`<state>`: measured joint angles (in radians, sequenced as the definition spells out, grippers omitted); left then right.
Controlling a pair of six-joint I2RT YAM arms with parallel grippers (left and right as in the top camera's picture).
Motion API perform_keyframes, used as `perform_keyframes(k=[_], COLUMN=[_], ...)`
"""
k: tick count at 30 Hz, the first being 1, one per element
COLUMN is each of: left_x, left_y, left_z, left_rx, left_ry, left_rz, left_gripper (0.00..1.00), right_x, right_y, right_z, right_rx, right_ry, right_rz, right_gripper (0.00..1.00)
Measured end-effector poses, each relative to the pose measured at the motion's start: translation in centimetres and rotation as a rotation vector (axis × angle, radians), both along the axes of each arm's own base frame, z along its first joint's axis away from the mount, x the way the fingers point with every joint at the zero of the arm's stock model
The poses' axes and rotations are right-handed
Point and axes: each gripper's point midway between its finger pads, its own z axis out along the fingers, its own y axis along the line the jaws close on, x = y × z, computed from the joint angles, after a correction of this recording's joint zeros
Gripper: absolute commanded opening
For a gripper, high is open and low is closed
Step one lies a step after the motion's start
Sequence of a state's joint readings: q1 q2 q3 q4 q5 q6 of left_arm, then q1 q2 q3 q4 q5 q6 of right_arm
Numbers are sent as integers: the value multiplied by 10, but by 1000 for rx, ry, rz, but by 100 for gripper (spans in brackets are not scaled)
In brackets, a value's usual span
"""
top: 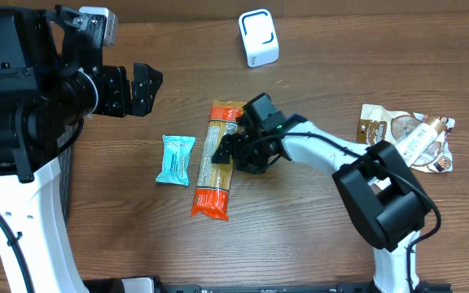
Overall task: Scan the item barcode
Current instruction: 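Reach the right gripper to the orange-capped package and grasp it, then lift and turn the orange-capped package toward the scanner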
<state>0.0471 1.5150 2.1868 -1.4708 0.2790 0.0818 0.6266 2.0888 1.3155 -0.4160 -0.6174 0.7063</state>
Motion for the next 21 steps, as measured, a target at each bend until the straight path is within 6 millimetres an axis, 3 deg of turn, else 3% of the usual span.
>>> perform_keyframes(k=[4,7,9,12,17,21], left_x=[0,0,0,0,0,0], left_y=[0,0,0,0,0,0], left_z=[0,0,0,0,0,0], left_rx=[0,0,0,0,0,0], left_ry=[0,0,0,0,0,0], left_rz=[0,0,0,0,0,0], left_gripper=[100,99,100,100,100,100], right_x=[-1,-3,-5,-5,-5,-7], right_y=[9,9,11,13,11,-2], right_z=[-6,-14,-16,-14,-12,-11], right_rx=[4,-10,-7,7,22,-9], right_ry=[16,40,59,65,57,71], right_rz=[-35,-55,-62,-58,-35,1], right_gripper=[46,21,12,4,4,4])
